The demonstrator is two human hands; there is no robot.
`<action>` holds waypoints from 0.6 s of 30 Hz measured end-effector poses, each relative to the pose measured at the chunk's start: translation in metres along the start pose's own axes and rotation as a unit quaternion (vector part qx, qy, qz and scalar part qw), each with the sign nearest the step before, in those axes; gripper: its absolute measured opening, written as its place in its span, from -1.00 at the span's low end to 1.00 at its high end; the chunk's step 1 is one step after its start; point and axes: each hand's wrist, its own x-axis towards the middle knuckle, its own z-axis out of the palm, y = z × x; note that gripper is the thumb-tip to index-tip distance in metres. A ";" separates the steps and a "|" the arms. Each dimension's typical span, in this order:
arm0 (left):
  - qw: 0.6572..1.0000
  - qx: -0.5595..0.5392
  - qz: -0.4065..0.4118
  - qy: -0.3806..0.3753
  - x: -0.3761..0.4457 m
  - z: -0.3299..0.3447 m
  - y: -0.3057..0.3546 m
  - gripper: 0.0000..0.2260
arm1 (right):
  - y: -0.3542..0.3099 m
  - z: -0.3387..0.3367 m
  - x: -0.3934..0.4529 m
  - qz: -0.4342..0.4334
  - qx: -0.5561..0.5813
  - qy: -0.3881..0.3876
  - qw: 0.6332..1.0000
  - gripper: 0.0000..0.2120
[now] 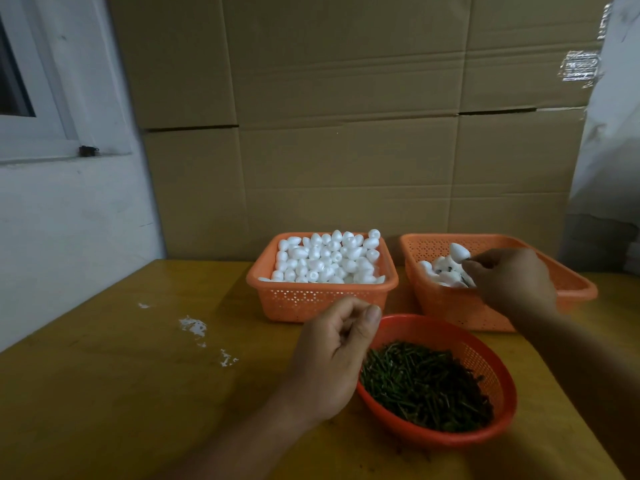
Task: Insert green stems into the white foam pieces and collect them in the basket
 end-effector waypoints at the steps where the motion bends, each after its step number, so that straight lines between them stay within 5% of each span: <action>1: 1.000 0.005 -0.001 -0.001 0.000 0.000 0.000 -0.62 | 0.004 0.001 0.007 0.007 -0.030 -0.006 0.999 -0.80; 9: 0.999 0.041 0.002 -0.010 -0.001 -0.001 -0.001 -0.61 | 0.010 0.009 0.032 0.066 -0.146 -0.042 0.986 -0.42; 18: 0.999 0.041 0.002 -0.008 -0.002 0.000 -0.001 -0.60 | 0.000 0.007 0.029 0.073 -0.192 -0.046 0.977 -0.45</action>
